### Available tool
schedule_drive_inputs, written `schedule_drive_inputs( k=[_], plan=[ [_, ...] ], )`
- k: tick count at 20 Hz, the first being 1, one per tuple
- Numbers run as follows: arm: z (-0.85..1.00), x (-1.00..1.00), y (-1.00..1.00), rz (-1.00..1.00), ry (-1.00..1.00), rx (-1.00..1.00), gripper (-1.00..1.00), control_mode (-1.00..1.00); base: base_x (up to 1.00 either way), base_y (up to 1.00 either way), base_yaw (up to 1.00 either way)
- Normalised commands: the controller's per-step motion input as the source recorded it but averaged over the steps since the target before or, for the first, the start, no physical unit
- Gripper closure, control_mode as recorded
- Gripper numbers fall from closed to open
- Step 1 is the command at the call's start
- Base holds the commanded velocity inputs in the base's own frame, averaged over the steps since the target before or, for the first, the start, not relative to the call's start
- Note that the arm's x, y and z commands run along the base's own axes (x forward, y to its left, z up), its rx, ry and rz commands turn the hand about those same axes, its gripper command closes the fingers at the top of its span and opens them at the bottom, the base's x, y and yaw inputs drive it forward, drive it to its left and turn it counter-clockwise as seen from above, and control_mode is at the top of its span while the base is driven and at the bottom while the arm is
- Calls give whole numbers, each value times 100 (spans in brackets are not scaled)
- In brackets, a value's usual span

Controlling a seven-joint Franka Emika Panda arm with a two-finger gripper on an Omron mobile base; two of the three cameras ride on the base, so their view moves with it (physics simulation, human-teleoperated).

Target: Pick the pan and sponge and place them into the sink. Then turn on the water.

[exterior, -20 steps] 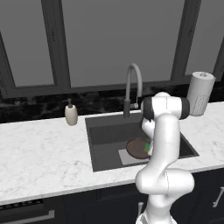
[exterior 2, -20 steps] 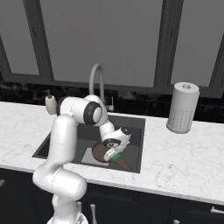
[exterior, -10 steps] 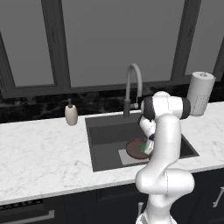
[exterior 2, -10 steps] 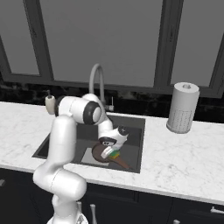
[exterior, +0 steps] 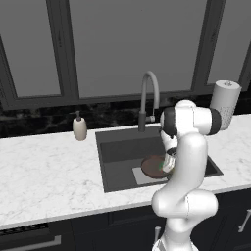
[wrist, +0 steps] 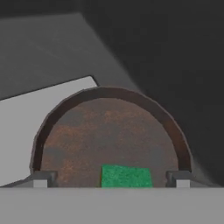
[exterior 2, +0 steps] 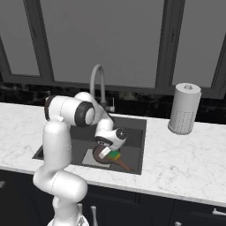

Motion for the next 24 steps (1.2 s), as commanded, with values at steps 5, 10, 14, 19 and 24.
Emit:
schedule_drive_inputs(
  k=[5,10,14,19,24],
  plan=[
    [86,-28,-5,0,-18,7,-100,-100,0,0,0],
    [98,-32,-1,0,-30,6,-100,-100,0,0,0],
    [94,-22,0,-6,-32,13,-100,-100,0,0,0],
    [83,-21,0,-4,-24,15,-100,-100,0,0,0],
    [69,-24,-10,0,-13,20,-100,-100,0,0,0]
  ],
)
